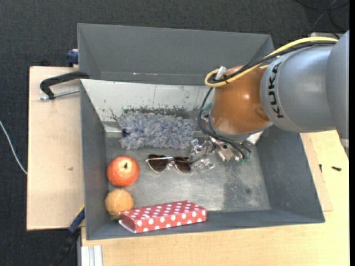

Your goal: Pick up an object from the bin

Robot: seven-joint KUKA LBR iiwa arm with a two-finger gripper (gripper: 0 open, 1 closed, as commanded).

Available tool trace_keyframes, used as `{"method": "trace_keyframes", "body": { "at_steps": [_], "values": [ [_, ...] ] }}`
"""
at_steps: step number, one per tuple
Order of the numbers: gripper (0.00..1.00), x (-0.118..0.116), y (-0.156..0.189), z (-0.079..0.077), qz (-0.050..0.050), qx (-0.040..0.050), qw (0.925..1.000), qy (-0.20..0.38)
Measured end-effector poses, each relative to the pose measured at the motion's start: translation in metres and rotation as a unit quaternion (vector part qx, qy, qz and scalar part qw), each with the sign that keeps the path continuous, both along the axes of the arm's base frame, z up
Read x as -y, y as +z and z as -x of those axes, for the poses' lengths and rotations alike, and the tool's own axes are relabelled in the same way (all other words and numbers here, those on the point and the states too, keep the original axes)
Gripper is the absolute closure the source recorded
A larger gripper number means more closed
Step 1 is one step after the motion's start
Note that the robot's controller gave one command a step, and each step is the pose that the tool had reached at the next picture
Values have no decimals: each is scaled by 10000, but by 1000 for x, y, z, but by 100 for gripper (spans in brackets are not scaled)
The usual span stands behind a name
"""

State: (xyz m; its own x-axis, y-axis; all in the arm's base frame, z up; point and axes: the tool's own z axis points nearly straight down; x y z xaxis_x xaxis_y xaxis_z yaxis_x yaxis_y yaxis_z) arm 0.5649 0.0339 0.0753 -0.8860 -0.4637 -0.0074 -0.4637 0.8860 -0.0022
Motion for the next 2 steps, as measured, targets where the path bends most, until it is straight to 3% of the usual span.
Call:
{"method": "trace_keyframes", "body": {
  "at_steps": [1, 2],
  "values": [
    [100, 0, 0, 0, 1, 0, 10000, 1],
    [100, -2, 118, -25, -3, -8, 10000, -87]
  ]
}}
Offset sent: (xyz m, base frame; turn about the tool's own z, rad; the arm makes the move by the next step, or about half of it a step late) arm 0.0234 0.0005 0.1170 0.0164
